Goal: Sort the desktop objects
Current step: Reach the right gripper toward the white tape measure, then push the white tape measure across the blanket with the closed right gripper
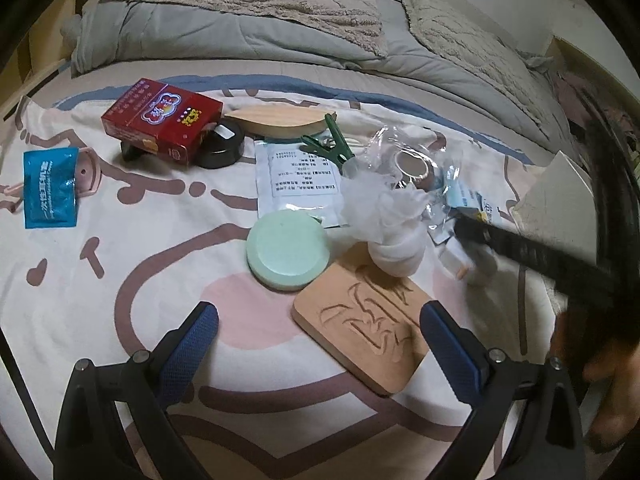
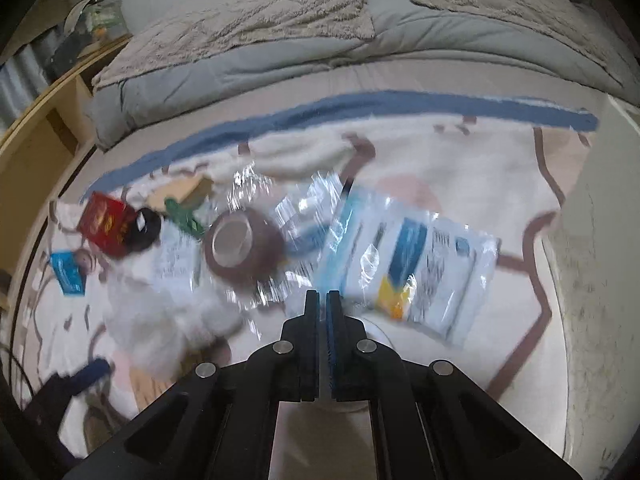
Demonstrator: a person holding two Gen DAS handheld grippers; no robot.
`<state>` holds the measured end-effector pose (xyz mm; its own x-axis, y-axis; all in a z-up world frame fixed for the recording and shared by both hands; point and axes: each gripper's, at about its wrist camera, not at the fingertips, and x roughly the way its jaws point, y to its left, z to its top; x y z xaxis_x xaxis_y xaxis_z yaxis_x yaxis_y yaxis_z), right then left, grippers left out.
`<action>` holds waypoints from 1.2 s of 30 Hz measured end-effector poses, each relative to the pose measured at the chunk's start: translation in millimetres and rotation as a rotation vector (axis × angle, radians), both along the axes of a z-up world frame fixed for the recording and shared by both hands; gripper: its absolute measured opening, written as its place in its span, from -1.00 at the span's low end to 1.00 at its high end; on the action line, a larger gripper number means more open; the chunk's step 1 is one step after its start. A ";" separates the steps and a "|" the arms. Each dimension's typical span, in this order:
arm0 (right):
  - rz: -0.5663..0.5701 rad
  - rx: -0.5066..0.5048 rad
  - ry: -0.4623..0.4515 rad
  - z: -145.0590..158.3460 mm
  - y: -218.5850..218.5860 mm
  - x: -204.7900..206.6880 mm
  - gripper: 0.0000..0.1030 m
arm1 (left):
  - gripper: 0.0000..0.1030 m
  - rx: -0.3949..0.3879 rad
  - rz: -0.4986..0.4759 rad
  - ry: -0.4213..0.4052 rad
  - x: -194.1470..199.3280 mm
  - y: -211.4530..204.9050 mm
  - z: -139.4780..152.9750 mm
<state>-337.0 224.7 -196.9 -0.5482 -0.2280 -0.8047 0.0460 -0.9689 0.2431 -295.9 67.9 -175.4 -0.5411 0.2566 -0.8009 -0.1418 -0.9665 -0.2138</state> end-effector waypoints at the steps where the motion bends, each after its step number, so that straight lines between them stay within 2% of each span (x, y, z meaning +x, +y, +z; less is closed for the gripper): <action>1: 0.004 0.006 0.026 -0.9 1.5 9.4 -0.94 | 0.95 0.008 0.004 -0.001 0.0 -0.1 -0.3; 3: 0.012 0.019 0.058 0.2 3.4 25.7 -0.94 | 0.94 0.018 0.013 -0.005 -0.7 0.0 -1.6; 6: 0.009 -0.016 0.086 -2.7 12.1 53.2 -0.94 | 0.93 0.025 0.029 -0.021 -1.4 1.0 -6.0; 13: 0.000 -0.050 0.117 -4.3 21.6 99.1 -0.93 | 0.93 0.023 0.059 -0.028 -4.5 7.0 -8.2; 19: 0.003 -0.034 0.139 -4.3 15.7 133.6 -0.93 | 0.93 0.022 0.143 -0.057 -14.7 12.0 -10.1; 22: -0.010 -0.048 0.144 -4.6 16.4 147.5 -0.93 | 0.88 -0.006 0.175 -0.066 -18.7 13.9 -12.6; 26: -0.014 -0.059 0.149 -4.0 16.8 165.2 -0.93 | 0.81 -0.033 0.148 -0.043 -13.0 16.8 -13.1; 33: -0.023 -0.060 0.133 -8.3 18.6 198.3 -0.93 | 0.47 -0.058 0.061 -0.011 5.7 22.5 -9.5; 36: -0.026 -0.090 0.058 -22.5 21.5 205.4 -0.93 | 0.43 -0.056 0.061 -0.017 6.7 24.5 -7.8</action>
